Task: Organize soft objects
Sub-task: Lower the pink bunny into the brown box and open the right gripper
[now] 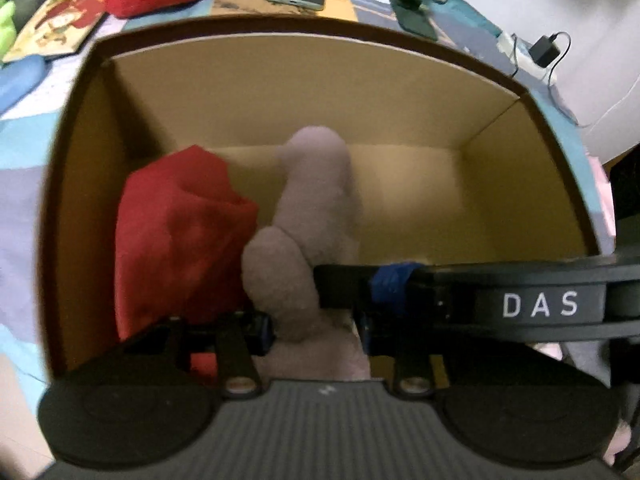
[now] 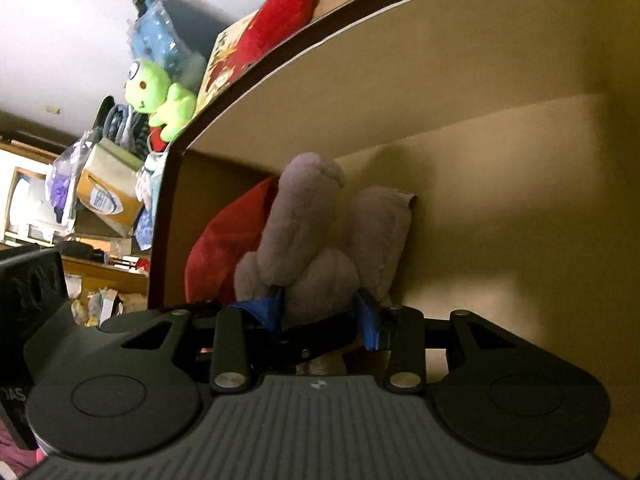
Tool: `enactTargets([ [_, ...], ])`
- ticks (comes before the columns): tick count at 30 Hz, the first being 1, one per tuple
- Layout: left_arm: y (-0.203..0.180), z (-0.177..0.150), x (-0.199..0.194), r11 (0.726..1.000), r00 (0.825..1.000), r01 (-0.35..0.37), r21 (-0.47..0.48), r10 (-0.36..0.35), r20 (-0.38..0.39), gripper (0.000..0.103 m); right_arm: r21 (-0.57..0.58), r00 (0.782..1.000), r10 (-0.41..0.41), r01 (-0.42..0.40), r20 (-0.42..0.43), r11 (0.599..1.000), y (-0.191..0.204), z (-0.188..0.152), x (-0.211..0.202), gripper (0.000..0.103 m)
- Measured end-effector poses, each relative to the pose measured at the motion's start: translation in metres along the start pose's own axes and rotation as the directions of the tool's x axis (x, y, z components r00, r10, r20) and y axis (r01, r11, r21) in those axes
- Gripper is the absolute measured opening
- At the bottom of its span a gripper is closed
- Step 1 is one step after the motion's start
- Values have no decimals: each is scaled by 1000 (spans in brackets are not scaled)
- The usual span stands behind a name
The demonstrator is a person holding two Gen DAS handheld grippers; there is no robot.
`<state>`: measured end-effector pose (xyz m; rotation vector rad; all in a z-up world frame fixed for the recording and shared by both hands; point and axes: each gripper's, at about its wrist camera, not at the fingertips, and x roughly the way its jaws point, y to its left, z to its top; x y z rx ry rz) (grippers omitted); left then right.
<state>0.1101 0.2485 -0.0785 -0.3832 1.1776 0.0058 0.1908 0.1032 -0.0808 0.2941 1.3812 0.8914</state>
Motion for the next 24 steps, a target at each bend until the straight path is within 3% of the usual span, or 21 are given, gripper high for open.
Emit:
enactTargets([
  [7, 12, -4, -9, 995, 998, -65, 71, 64, 15, 37, -25, 1000, 23, -23, -1, 999, 10, -3, 8, 24],
  [14, -3, -4, -38, 987, 992, -87, 138, 74, 99, 51, -42, 994, -21, 26, 112, 999, 7, -6, -24, 24],
  [20, -38, -2, -53, 956, 955, -240, 172, 200, 219, 52, -90, 967, -97, 121, 235, 989, 9, -18, -63, 24],
  [24, -52, -7, -68, 944, 931, -292, 155, 243, 273, 53, -127, 946, -107, 152, 305, 980, 10, -32, -87, 24],
])
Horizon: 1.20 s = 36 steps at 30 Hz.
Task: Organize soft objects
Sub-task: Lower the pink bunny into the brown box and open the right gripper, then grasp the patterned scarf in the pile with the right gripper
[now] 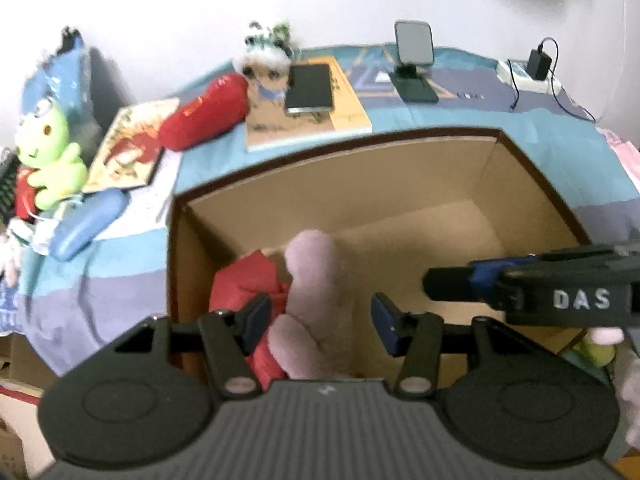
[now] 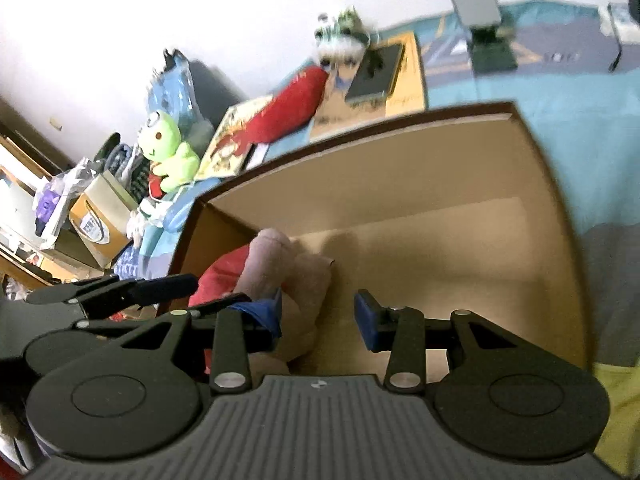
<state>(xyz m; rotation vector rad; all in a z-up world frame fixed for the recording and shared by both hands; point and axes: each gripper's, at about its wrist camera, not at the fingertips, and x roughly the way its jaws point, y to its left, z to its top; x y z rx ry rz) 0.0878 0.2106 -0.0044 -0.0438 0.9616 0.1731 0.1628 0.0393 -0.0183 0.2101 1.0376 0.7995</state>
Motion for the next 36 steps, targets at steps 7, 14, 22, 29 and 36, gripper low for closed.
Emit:
enactTargets([
  [7, -31, -6, -31, 998, 997, -60, -18, 61, 54, 54, -61, 996, -9, 14, 91, 998, 0, -17, -42, 24],
  [14, -64, -26, -58, 996, 993, -85, -38, 88, 81, 55, -79, 991, 3, 8, 136, 997, -20, -40, -79, 24],
  [22, -107, -58, -71, 999, 997, -22, -41, 25, 68, 56, -10, 991, -5, 7, 132, 1000, -71, -72, -121, 24],
  [29, -153, -95, -56, 992, 991, 129, -2, -128, 38, 57, 164, 997, -17, 4, 77, 986, -137, -116, -150, 24],
  [36, -214, -130, -30, 935, 938, 346, 81, -347, -12, 58, 266, 999, -43, 38, 13, 963, -173, -156, -150, 23],
])
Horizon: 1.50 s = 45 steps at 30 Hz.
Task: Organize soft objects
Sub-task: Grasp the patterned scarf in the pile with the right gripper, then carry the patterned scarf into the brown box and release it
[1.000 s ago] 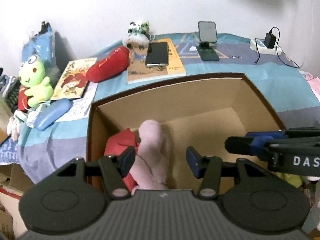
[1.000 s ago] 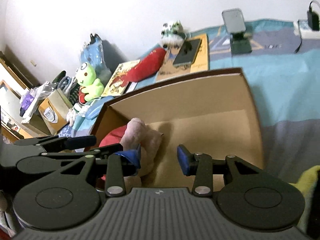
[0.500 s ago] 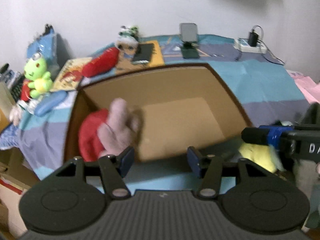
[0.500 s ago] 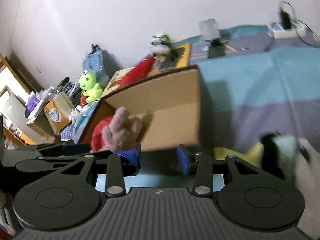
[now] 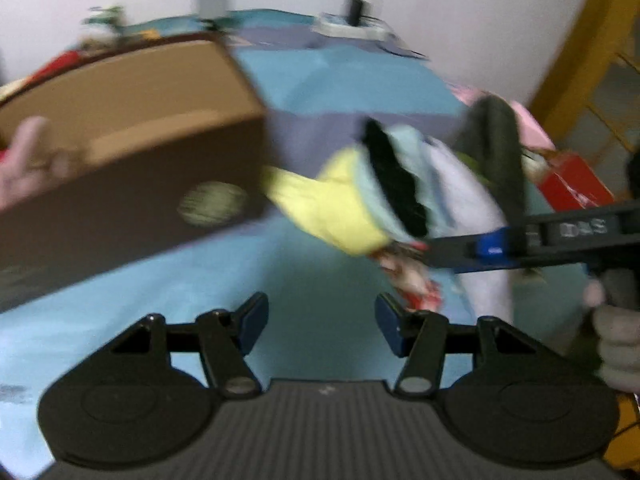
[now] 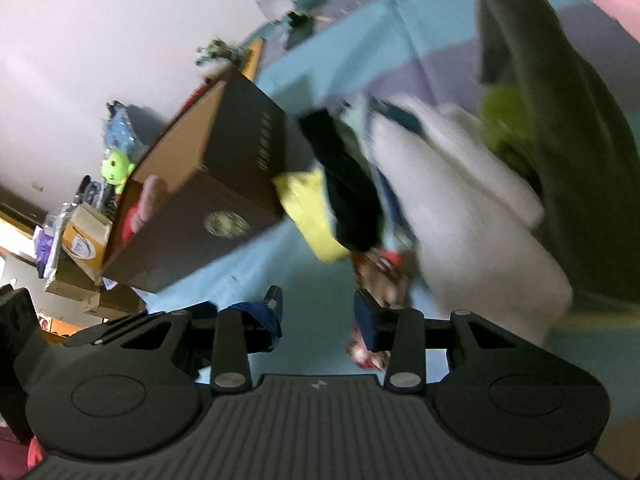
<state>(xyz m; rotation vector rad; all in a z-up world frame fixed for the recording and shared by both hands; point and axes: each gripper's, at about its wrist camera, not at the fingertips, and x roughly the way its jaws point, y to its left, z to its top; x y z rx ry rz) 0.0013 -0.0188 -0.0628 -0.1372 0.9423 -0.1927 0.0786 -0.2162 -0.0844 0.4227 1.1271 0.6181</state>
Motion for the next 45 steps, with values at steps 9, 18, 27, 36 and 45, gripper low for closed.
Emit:
enactTargets([
  [9, -55, -14, 58, 990, 997, 83, 118, -82, -15, 60, 82, 1000, -26, 27, -5, 996, -33, -12, 13, 22],
  [18, -62, -10, 80, 985, 993, 119, 124, -119, -12, 23, 95, 1000, 11, -13, 22, 995, -35, -10, 20, 16],
  [27, -40, -14, 58, 973, 973, 218, 71, -211, -95, 11, 194, 988, 107, -85, -107, 977, -34, -19, 18, 1],
  [36, -8, -14, -6, 968, 970, 227, 110, -215, -116, 11, 146, 953, 233, -206, -196, 968, 22, -15, 19, 0],
  [45, 49, 26, -87, 966, 972, 196, 169, -214, 99, 11, -74, 945, 318, -324, -79, 943, 122, 34, 8, 1],
])
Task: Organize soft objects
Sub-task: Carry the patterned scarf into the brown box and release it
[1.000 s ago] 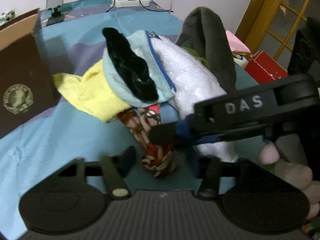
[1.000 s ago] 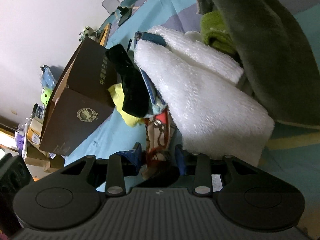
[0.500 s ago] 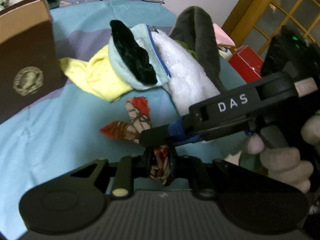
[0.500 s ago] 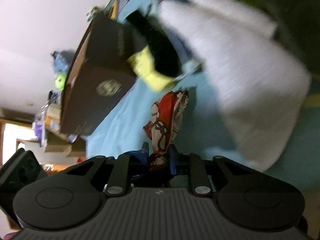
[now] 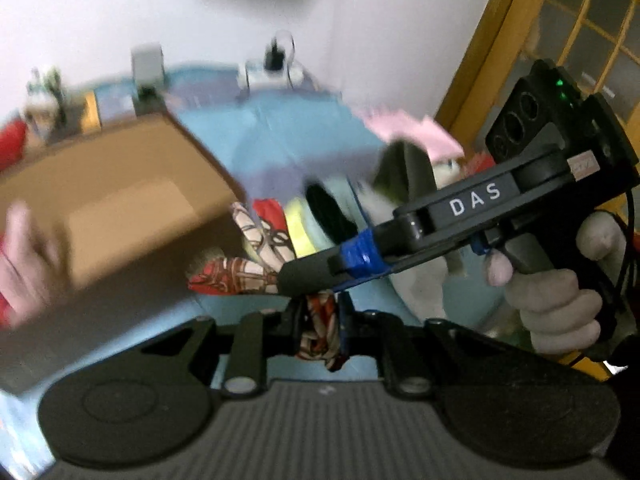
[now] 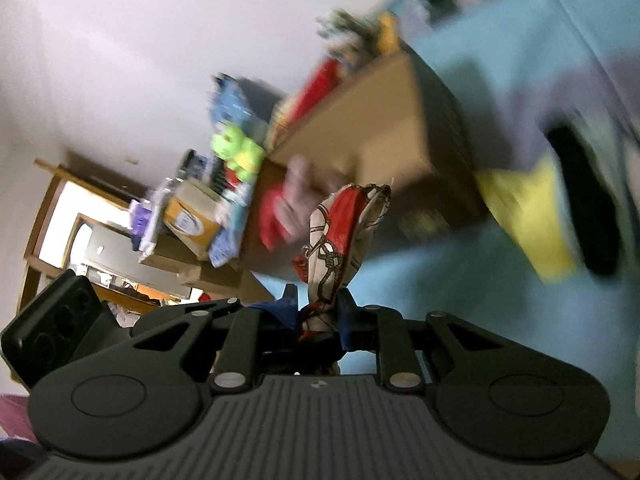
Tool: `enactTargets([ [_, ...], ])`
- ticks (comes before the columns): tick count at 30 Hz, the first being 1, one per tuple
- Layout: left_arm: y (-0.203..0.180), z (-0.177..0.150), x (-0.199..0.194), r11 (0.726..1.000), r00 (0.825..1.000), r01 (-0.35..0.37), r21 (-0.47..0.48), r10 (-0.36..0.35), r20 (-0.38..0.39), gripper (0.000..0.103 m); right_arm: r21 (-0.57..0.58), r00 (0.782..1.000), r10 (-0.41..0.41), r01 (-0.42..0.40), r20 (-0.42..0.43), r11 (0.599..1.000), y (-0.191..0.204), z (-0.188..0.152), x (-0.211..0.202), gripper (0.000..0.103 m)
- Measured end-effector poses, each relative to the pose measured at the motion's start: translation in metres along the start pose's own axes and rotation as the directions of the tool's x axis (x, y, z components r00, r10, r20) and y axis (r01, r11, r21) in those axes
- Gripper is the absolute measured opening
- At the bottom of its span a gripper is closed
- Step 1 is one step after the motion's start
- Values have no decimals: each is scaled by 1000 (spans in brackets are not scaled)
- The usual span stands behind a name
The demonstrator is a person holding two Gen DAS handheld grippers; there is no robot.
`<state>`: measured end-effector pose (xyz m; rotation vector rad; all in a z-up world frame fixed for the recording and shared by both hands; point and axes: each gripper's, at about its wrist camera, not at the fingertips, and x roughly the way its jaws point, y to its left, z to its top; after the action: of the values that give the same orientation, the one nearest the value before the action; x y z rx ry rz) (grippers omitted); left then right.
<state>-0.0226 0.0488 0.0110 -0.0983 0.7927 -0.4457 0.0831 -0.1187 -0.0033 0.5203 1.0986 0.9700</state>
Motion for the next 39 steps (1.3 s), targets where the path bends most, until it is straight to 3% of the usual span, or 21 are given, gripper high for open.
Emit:
enactTargets([
  [4, 34, 28, -27, 1000, 995, -25, 13, 23, 99, 11, -93, 998, 15, -10, 61, 996, 33, 36, 23, 1],
  [8, 81, 51, -29, 998, 990, -55, -10, 55, 131, 11, -120, 997, -7, 17, 83, 993, 38, 67, 64, 1],
  [15, 163, 49, 19, 990, 996, -89, -108, 88, -15, 11, -58, 994, -104, 103, -16, 993, 12, 90, 152, 1],
  [20, 201, 34, 41, 977, 987, -106, -184, 82, -135, 13, -28, 982, -158, 156, -105, 987, 3, 88, 191, 3],
  [21, 206, 31, 42, 975, 985, -117, -190, 89, -150, 26, -24, 979, -165, 163, -122, 986, 2, 87, 197, 7],
  [22, 208, 29, 42, 973, 982, -125, -194, 94, -161, 32, -20, 974, -178, 177, -137, 984, 1, 85, 202, 8],
  [25, 218, 24, 44, 969, 978, -131, -208, 92, -189, 41, -15, 968, -194, 195, -156, 981, 1, 83, 208, 8],
  [26, 220, 22, 43, 968, 976, -137, -212, 95, -196, 48, -7, 967, -197, 198, -159, 980, 1, 82, 208, 8],
  [32, 228, 23, 39, 962, 971, -163, -221, 116, -209, 49, -14, 974, -195, 194, -120, 981, 10, 85, 196, 9],
  [39, 214, 34, 21, 948, 954, -268, -173, 237, -183, 50, -48, 984, -166, 163, -70, 985, 26, 90, 175, 10],
])
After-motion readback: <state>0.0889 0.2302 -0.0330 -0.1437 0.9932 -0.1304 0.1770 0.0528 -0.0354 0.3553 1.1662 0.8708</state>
